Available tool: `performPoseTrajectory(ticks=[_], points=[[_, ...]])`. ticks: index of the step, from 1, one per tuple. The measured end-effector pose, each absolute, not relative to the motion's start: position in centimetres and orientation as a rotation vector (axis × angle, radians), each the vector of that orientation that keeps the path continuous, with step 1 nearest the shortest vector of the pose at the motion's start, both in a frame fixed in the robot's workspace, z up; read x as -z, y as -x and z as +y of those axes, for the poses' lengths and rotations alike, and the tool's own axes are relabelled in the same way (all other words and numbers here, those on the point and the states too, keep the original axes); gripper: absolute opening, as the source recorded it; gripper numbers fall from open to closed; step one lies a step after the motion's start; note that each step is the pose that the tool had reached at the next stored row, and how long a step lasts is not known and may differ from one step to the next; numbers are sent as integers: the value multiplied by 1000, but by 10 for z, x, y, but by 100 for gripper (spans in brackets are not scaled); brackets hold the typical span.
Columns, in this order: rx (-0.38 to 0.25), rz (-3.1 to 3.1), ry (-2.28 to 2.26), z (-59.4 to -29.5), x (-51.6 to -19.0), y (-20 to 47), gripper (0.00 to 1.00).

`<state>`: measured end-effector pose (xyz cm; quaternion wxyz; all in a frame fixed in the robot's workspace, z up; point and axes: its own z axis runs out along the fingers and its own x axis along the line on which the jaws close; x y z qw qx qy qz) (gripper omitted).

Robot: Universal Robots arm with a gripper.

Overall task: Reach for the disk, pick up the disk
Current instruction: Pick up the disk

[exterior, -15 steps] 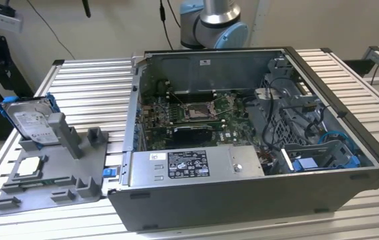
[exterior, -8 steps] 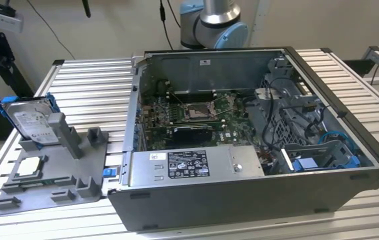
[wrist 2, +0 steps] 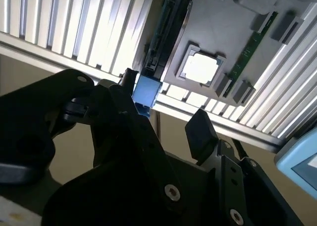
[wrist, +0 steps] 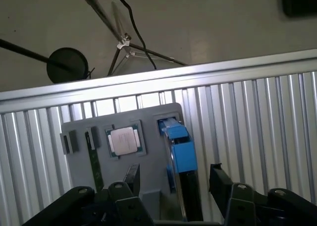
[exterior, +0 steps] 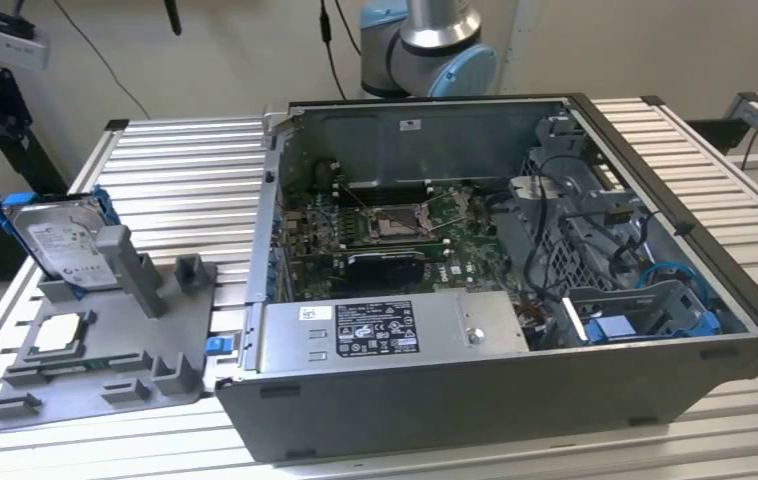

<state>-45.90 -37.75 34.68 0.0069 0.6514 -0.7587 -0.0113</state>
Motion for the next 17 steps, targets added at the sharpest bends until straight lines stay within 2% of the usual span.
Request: performPoseTrajectory(ticks=[17], points=[[34, -2253, -2167, -372, -321, 461, 100]])
